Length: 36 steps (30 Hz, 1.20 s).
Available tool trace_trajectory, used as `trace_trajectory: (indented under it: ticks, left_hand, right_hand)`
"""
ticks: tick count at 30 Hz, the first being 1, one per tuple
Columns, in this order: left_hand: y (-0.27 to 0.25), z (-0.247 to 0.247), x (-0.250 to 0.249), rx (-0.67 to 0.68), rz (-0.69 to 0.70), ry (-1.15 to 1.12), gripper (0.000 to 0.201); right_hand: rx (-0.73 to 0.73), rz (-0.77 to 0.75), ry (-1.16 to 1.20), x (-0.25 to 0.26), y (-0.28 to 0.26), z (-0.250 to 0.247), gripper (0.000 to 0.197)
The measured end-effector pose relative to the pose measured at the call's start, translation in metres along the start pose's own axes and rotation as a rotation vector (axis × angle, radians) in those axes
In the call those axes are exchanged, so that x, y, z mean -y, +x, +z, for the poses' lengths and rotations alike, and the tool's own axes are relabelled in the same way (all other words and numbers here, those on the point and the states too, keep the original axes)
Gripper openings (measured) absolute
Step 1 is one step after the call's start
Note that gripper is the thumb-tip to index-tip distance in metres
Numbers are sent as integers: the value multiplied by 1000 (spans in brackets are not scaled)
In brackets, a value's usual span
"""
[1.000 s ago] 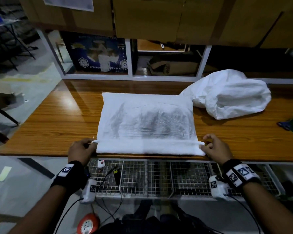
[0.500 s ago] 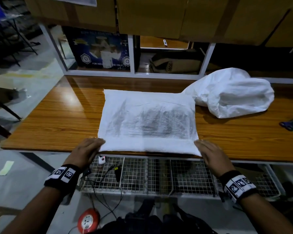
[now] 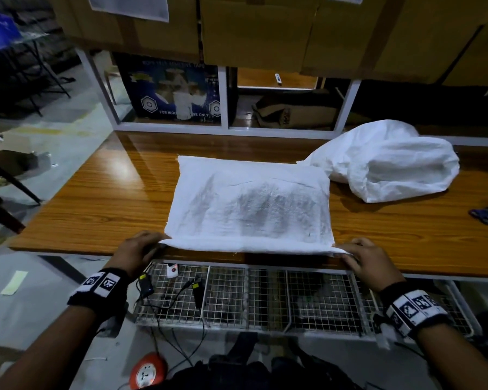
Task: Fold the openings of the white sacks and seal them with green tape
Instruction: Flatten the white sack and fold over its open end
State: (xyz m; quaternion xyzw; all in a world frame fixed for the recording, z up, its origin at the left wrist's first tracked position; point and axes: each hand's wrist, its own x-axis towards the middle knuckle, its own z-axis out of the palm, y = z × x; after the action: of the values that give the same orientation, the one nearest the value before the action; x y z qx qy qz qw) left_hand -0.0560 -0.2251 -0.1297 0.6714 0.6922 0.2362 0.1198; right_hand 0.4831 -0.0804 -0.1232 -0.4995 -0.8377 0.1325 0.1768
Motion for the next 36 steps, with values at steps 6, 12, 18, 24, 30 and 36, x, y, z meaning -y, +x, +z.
trace_trajectory:
  ticks: [6, 12, 18, 24, 30, 36]
  left_hand:
    - [7, 1, -8, -21, -7, 118, 20]
    - [-7, 13, -9, -19, 148, 264, 35]
    - [-22, 18, -21, 27, 141, 392, 57]
    - [-17, 20, -20, 105, 62, 414, 62]
    - [3, 8, -57, 2, 22, 497, 59]
    - [37, 71, -146, 241, 134, 399, 77]
  right_hand:
    - [-57, -131, -117, -2, 5, 9, 37]
    - [22, -100, -369, 3, -8, 5, 68]
    - [96, 38, -516, 71, -15, -2, 88]
    - [345, -165, -221, 180, 30, 75, 78]
    - [381, -148, -246, 169, 58, 94, 96]
    - [360, -113, -302, 172, 54, 101, 89]
